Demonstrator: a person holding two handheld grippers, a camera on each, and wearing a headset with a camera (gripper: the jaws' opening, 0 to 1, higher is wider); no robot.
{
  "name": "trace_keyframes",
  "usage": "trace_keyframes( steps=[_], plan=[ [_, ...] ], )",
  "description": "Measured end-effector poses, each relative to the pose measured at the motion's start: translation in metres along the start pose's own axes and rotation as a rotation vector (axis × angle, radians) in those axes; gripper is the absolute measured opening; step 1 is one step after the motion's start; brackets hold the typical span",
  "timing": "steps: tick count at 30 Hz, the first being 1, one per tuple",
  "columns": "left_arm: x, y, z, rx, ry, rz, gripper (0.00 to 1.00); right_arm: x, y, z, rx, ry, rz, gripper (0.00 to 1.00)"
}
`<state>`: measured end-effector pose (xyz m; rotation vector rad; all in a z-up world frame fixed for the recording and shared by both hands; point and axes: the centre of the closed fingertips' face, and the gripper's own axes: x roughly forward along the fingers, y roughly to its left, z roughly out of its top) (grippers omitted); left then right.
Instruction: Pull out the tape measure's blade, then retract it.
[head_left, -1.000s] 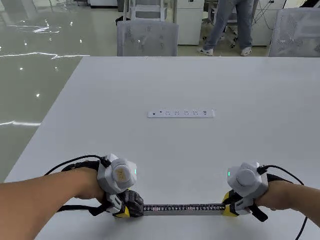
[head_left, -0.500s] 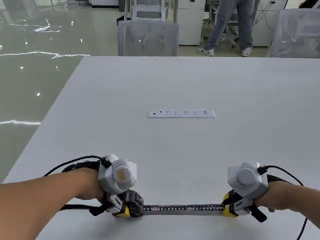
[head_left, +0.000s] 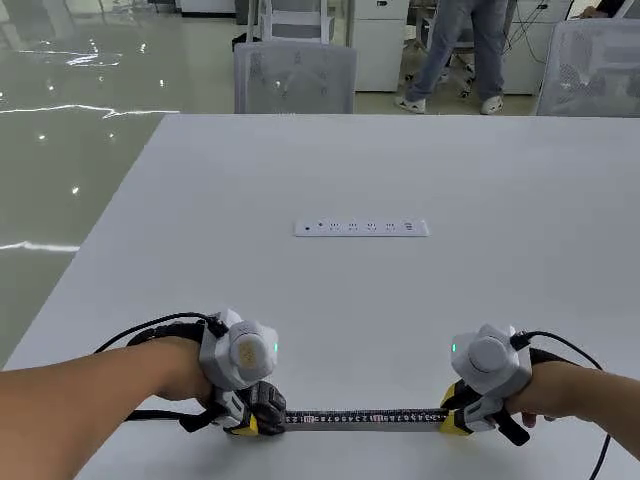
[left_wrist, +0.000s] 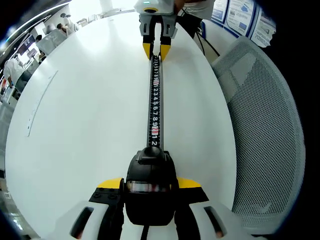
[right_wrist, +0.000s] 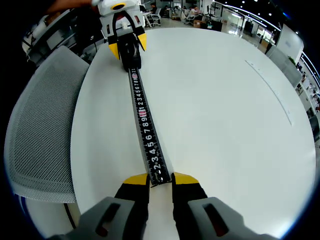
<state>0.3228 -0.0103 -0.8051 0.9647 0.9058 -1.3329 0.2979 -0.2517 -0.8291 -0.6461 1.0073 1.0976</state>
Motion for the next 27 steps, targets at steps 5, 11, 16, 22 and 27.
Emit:
trace_keyframes(
  steps=[5,11,16,22,27],
  plan=[
    [-0.001,0.001,-0.001,-0.011,-0.017,0.017,0.36,0.002,0.002,0.003,-0.015,0.005,-0.003,0.19],
    [-0.01,0.007,-0.009,-0.061,-0.049,0.046,0.41,-0.002,0.004,0.007,0.011,-0.023,-0.008,0.25],
    [-0.018,0.013,-0.025,-0.151,-0.07,0.083,0.54,-0.01,-0.002,0.009,0.03,-0.063,-0.057,0.27],
    [-0.022,0.007,-0.035,-0.218,-0.089,0.091,0.65,-0.014,0.0,0.008,0.087,-0.081,-0.062,0.35],
    [-0.032,0.009,-0.037,-0.312,-0.179,0.132,0.72,-0.019,0.005,0.009,0.143,-0.132,-0.079,0.46]
  ],
)
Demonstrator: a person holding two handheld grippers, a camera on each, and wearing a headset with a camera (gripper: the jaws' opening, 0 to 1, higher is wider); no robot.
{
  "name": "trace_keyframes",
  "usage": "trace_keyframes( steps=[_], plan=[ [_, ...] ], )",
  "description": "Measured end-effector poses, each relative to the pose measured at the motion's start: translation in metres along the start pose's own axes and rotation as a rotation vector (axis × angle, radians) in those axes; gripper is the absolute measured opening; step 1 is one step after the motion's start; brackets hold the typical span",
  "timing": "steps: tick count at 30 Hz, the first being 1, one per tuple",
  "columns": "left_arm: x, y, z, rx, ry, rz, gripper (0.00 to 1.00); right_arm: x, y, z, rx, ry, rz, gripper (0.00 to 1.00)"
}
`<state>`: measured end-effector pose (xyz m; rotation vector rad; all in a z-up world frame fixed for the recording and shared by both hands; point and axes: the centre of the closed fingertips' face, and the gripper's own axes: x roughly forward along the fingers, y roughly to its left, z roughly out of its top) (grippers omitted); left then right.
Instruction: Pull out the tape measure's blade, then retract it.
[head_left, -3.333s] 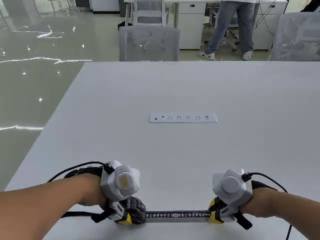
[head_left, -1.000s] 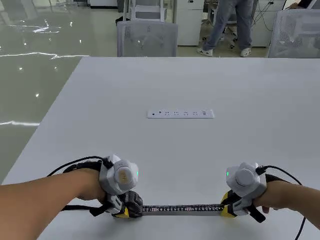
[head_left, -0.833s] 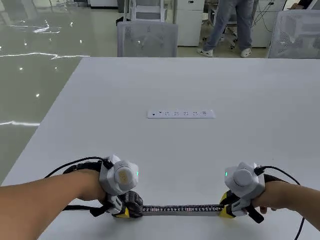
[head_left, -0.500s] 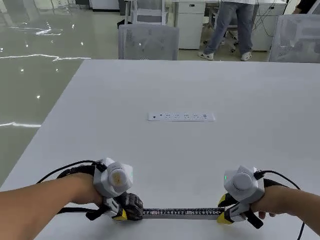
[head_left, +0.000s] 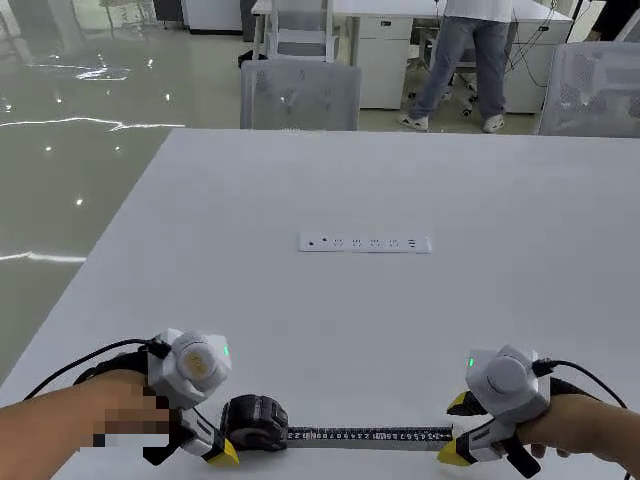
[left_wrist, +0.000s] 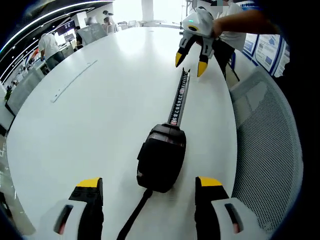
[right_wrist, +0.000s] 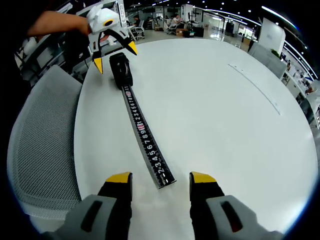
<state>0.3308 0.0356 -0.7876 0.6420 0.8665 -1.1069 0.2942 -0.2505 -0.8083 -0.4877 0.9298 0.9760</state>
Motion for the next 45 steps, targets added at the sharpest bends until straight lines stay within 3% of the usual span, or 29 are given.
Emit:
trace_keyframes(
  steps=[3,6,7,9,13,17,19,24,25,27,32,35,36,40,45],
  plan=[
    [-0.006,0.003,-0.012,-0.042,-0.009,0.011,0.76,-0.003,-0.002,-0.004,0.034,-0.031,-0.027,0.49],
    [-0.009,0.003,-0.014,-0.061,-0.035,0.018,0.8,-0.005,-0.002,-0.005,0.061,-0.046,-0.037,0.55],
    [-0.014,0.006,-0.013,-0.119,-0.095,0.041,0.82,-0.009,-0.002,-0.005,0.108,-0.074,-0.049,0.56],
    [-0.019,0.006,-0.012,-0.164,-0.144,0.052,0.88,-0.013,-0.001,-0.004,0.138,-0.105,-0.066,0.59],
    [-0.026,0.003,-0.013,-0.236,-0.214,0.051,0.99,-0.021,-0.003,-0.006,0.171,-0.145,-0.114,0.63],
    [-0.039,0.001,-0.018,-0.303,-0.279,0.076,1.0,-0.028,0.004,-0.016,0.199,-0.167,-0.155,0.67],
    [-0.047,-0.002,-0.016,-0.328,-0.339,0.079,1.0,-0.033,0.005,-0.019,0.209,-0.19,-0.197,0.7],
    [-0.056,-0.008,-0.03,-0.36,-0.363,0.099,1.0,-0.043,0.017,-0.019,0.218,-0.243,-0.214,0.75],
    [-0.061,-0.006,-0.031,-0.386,-0.394,0.132,1.0,-0.045,0.019,-0.019,0.217,-0.253,-0.219,0.76],
    [-0.067,-0.008,-0.034,-0.418,-0.425,0.148,1.0,-0.048,0.022,-0.02,0.221,-0.265,-0.223,0.78],
    [-0.07,-0.012,-0.035,-0.436,-0.436,0.151,1.0,-0.048,0.025,-0.022,0.228,-0.267,-0.215,0.88],
    [-0.074,-0.027,-0.05,-0.455,-0.42,0.148,1.0,-0.06,0.033,-0.023,0.214,-0.289,-0.241,0.92],
    [-0.08,-0.028,-0.051,-0.464,-0.448,0.159,1.0,-0.066,0.035,-0.023,0.222,-0.305,-0.253,0.93],
    [-0.095,-0.031,-0.056,-0.505,-0.485,0.201,1.0,-0.075,0.045,-0.028,0.234,-0.331,-0.271,0.99],
    [-0.102,-0.04,-0.062,-0.512,-0.478,0.223,1.0,-0.08,0.055,-0.04,0.24,-0.331,-0.269,1.0]
  ],
)
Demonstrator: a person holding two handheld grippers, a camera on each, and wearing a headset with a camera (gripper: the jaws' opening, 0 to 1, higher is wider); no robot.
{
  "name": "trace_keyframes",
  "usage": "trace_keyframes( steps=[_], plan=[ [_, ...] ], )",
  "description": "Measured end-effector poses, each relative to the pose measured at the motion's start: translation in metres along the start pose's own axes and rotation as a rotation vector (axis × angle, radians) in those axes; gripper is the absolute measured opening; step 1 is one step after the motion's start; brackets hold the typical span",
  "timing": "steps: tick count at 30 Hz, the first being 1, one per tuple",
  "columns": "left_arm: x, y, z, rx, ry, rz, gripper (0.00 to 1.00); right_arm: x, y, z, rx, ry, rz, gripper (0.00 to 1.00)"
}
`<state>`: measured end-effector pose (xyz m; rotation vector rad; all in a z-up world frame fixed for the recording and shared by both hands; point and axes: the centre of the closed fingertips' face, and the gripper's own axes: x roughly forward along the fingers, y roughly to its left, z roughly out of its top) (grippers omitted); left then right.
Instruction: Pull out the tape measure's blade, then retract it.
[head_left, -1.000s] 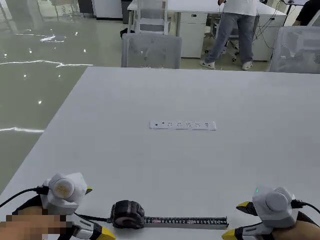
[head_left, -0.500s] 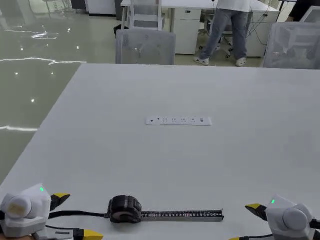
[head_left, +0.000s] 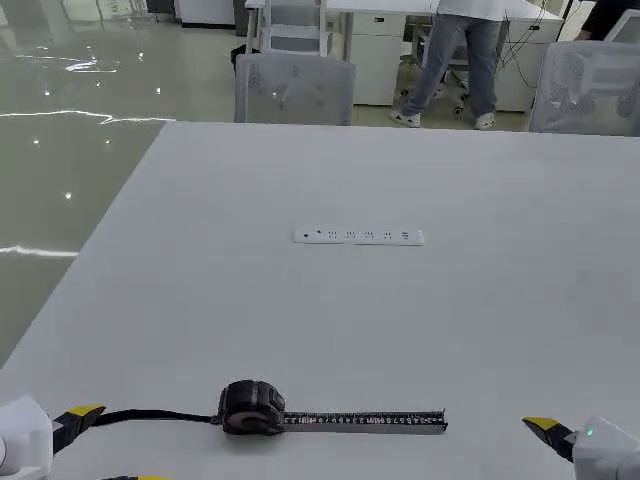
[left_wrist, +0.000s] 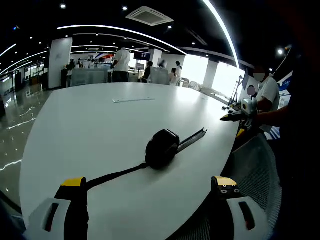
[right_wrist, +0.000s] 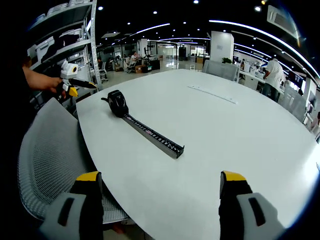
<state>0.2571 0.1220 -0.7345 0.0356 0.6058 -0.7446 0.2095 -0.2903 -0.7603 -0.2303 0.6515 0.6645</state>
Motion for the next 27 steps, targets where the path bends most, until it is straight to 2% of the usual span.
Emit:
trace_keyframes(
  steps=[4,6,13,21,27],
  plan=[
    [-0.002,-0.003,-0.009,-0.006,0.017,-0.006,1.0,-0.013,-0.001,-0.014,0.046,-0.002,-0.022,1.0],
    [-0.003,-0.006,-0.01,-0.003,0.014,-0.008,1.0,-0.017,0.002,-0.015,0.053,-0.011,-0.027,1.0],
    [-0.006,-0.006,-0.014,0.025,0.025,-0.006,1.0,-0.016,0.008,-0.017,0.048,-0.014,-0.025,1.0],
    [-0.006,-0.005,-0.005,0.047,0.015,-0.007,1.0,-0.021,0.005,-0.017,0.013,-0.008,-0.022,1.0],
    [-0.004,-0.006,0.001,0.053,-0.001,-0.009,1.0,-0.021,0.003,-0.018,0.013,-0.001,-0.012,1.0]
  ],
)
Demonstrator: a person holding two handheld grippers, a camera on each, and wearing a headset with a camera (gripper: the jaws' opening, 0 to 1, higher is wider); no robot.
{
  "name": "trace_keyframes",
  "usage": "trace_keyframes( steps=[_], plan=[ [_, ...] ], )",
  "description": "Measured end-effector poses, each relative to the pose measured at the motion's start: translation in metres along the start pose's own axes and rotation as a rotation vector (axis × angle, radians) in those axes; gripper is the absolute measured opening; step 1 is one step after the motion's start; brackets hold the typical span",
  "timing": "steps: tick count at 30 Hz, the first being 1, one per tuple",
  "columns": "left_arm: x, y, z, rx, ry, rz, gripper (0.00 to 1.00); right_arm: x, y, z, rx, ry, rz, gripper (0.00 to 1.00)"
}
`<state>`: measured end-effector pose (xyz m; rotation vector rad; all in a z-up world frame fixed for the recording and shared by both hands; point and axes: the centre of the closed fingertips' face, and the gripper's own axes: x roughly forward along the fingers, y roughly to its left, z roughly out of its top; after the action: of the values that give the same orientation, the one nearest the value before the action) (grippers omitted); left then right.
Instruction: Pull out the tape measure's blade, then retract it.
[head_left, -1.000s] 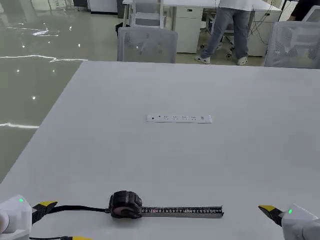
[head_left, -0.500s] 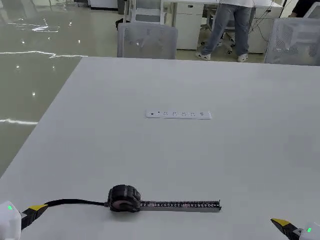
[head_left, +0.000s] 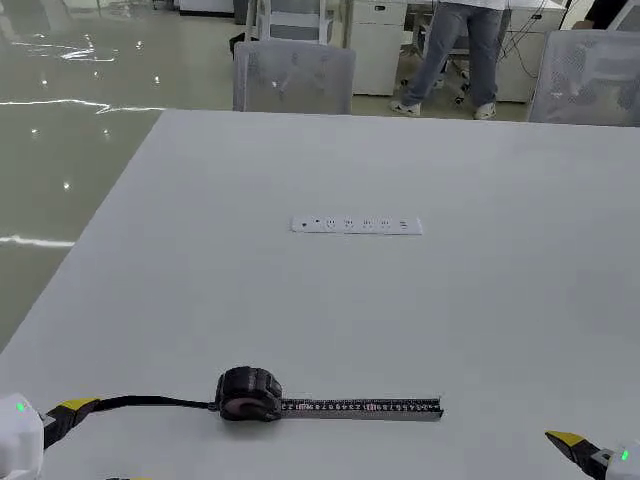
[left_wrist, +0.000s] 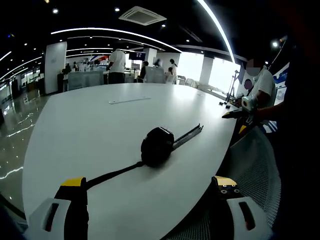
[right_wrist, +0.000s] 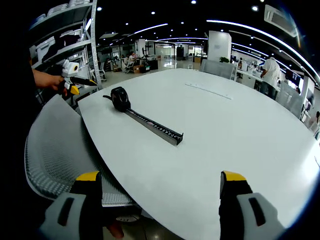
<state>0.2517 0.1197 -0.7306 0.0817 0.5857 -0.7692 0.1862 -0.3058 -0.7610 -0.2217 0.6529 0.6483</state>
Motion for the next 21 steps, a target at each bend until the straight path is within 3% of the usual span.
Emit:
trace_keyframes(
  steps=[6,11,14,16,19,21],
  plan=[
    [0.0,0.001,0.002,-0.006,0.011,0.019,1.0,0.002,0.0,0.006,-0.026,0.009,0.012,1.0],
    [0.004,-0.005,0.006,-0.009,0.008,0.016,1.0,0.006,-0.002,0.009,-0.057,0.021,0.03,1.0],
    [0.009,-0.013,0.006,-0.052,0.022,0.005,1.0,0.01,-0.005,0.011,-0.096,0.049,0.051,1.0],
    [0.012,-0.012,0.013,-0.085,0.002,0.038,1.0,0.011,-0.007,0.015,-0.129,0.057,0.068,0.99],
    [0.018,-0.02,0.026,-0.13,-0.043,0.025,1.0,0.015,-0.009,0.017,-0.175,0.085,0.102,0.98],
    [0.021,-0.026,0.03,-0.137,-0.032,0.017,1.0,0.019,-0.011,0.02,-0.216,0.114,0.127,0.96]
  ],
)
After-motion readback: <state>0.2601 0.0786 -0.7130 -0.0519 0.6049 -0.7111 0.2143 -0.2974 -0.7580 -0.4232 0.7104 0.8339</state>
